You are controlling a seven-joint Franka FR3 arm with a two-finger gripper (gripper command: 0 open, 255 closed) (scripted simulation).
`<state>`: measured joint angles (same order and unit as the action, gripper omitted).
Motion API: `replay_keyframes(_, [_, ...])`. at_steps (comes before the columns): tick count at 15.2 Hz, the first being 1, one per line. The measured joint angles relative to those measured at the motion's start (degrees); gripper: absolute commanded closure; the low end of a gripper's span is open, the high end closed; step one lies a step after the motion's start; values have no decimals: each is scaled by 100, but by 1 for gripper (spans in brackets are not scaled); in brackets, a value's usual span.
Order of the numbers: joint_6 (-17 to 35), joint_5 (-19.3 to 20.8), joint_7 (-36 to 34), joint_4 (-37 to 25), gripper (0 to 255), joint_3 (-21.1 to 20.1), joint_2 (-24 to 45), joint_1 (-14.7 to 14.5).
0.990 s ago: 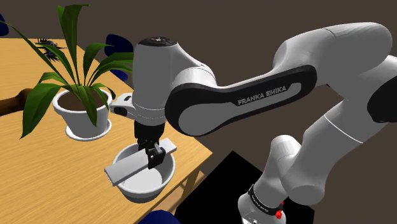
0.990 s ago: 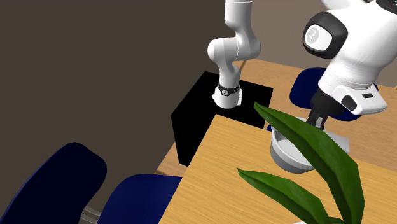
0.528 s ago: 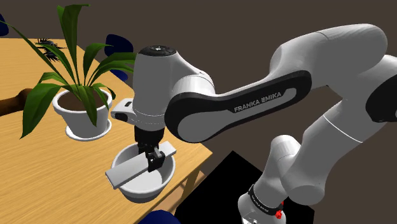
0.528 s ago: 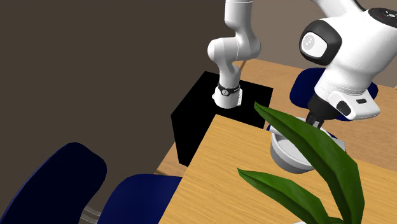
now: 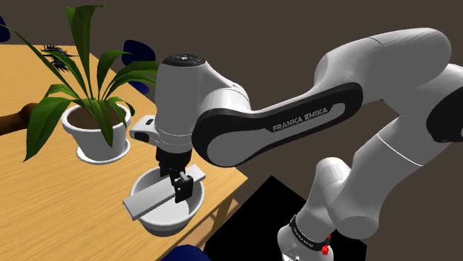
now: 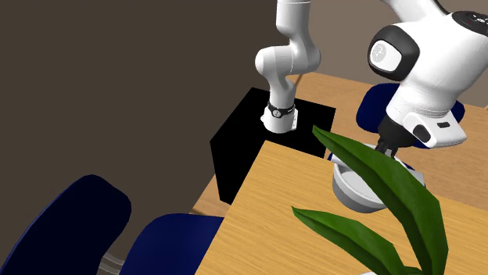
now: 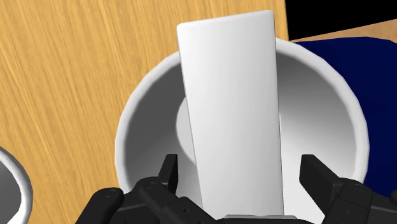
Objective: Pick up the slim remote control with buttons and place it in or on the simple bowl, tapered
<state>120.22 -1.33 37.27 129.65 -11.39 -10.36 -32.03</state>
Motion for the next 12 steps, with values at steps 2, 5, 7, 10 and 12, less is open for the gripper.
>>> replay_keyframes(2, [-100,-2,2,-85,0,2,-18,0])
replay_keyframes(5, [-573,-29,25,-394,0,20,-189,-1])
replay_keyframes(7, [-694,-33,26,-481,0,22,-222,-3])
replay_keyframes(10, [-734,-32,26,-520,0,23,-218,-2])
replay_keyframes(12, [-739,-33,27,-524,0,24,-218,-1])
